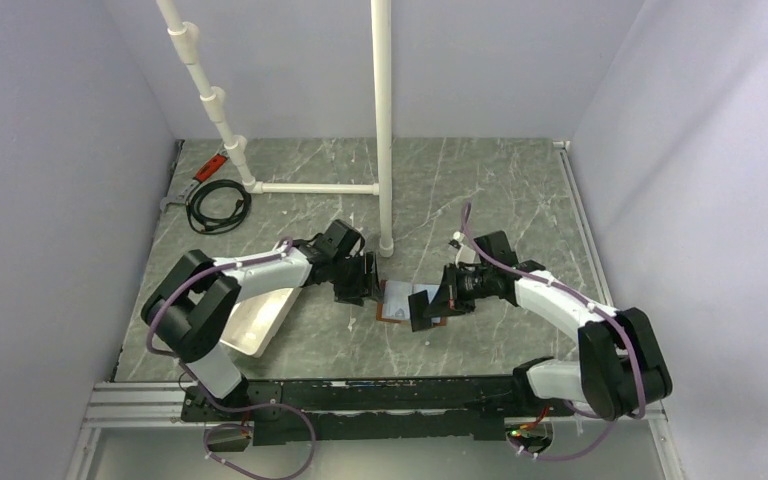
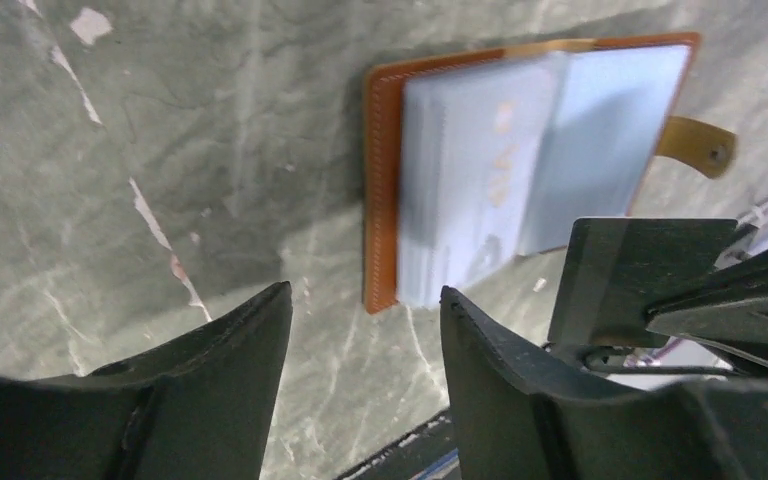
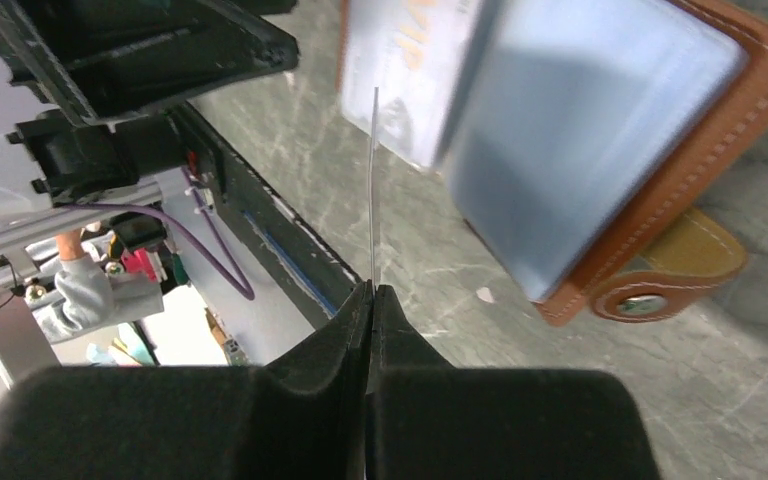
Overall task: Put the credit cards into the card holder
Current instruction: Pick up the credit card from the storage box, then insert the credit card into the card holder.
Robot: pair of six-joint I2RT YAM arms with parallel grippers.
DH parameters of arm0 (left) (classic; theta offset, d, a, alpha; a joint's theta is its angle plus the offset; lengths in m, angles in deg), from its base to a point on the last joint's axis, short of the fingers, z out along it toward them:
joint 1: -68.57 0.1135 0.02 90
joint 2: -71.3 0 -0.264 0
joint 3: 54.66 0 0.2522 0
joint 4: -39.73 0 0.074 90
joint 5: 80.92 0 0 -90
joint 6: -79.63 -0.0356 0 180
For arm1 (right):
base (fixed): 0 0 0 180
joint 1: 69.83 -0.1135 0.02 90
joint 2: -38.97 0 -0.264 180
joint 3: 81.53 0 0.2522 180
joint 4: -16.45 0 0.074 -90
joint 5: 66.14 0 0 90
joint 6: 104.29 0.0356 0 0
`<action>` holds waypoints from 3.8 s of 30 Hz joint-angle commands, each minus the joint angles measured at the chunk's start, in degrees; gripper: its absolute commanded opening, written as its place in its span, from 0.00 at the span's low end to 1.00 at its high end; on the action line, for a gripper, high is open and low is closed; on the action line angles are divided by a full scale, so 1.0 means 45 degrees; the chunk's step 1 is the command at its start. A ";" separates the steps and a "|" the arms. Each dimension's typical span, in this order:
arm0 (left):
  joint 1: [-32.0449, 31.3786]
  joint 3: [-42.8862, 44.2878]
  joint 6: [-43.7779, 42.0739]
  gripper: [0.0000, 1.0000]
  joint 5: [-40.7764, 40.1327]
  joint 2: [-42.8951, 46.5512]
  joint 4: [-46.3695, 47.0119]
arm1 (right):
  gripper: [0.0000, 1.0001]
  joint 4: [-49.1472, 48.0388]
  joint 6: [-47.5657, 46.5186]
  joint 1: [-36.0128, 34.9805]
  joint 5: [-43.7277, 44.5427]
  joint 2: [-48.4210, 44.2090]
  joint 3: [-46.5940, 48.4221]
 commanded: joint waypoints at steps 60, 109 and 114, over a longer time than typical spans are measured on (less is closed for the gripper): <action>-0.1104 0.0860 -0.0049 0.48 -0.2899 -0.3330 -0.1286 | 0.00 -0.3619 -0.0434 0.1006 -0.1009 0.4277 0.0154; -0.1334 0.0173 0.0502 0.43 -0.3076 -0.2683 -0.0804 | 0.00 -0.1231 0.0570 0.1366 -0.0174 0.4690 0.0492; -0.1463 0.0297 0.0478 0.42 -0.3129 -0.2720 -0.0809 | 0.00 -0.1176 0.0563 0.1372 -0.0348 0.5019 0.0786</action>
